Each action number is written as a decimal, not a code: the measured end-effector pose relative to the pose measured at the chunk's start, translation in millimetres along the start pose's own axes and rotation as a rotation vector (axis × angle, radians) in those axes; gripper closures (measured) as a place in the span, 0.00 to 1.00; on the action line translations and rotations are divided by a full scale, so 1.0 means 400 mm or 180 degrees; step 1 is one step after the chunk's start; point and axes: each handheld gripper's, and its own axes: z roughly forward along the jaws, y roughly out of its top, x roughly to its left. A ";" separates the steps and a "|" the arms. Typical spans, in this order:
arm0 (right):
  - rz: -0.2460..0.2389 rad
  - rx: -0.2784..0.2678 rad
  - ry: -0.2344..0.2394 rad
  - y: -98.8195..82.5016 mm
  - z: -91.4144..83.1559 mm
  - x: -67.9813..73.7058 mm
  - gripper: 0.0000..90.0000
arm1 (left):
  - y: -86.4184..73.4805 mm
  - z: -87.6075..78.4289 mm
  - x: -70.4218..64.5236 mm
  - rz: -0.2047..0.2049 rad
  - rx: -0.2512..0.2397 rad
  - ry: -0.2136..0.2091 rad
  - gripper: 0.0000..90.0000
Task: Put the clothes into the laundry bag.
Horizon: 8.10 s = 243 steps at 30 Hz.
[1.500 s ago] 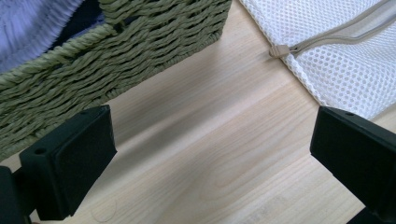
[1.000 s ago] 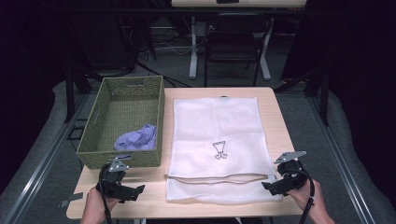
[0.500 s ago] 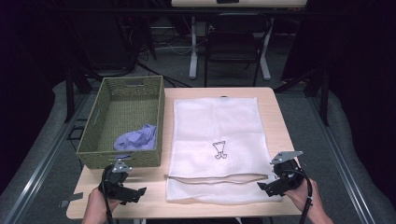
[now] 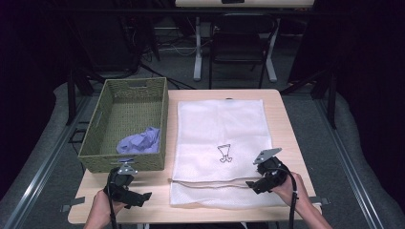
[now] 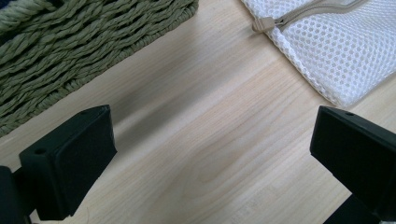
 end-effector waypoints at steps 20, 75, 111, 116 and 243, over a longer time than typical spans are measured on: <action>-0.0262 0.0354 0.0123 0.074 0.144 0.018 0.25 | 0.008 0.010 -0.003 0.0077 0.0055 0.0050 0.00; 0.0168 0.0288 0.0252 0.061 0.161 -0.035 0.85 | 0.011 0.026 -0.004 0.0125 0.0160 -0.0032 0.02; 0.0220 -0.0371 0.0157 0.104 0.036 -0.042 0.93 | 0.015 0.022 -0.017 0.0266 0.0182 -0.0109 0.03; 0.0224 -0.0453 0.0146 0.107 0.024 -0.043 0.93 | 0.018 0.019 -0.021 0.0323 0.0186 -0.0111 0.03; 0.0294 -0.0396 0.0172 0.084 0.035 -0.054 0.93 | 0.429 0.042 0.212 0.0891 0.0744 -0.0054 0.00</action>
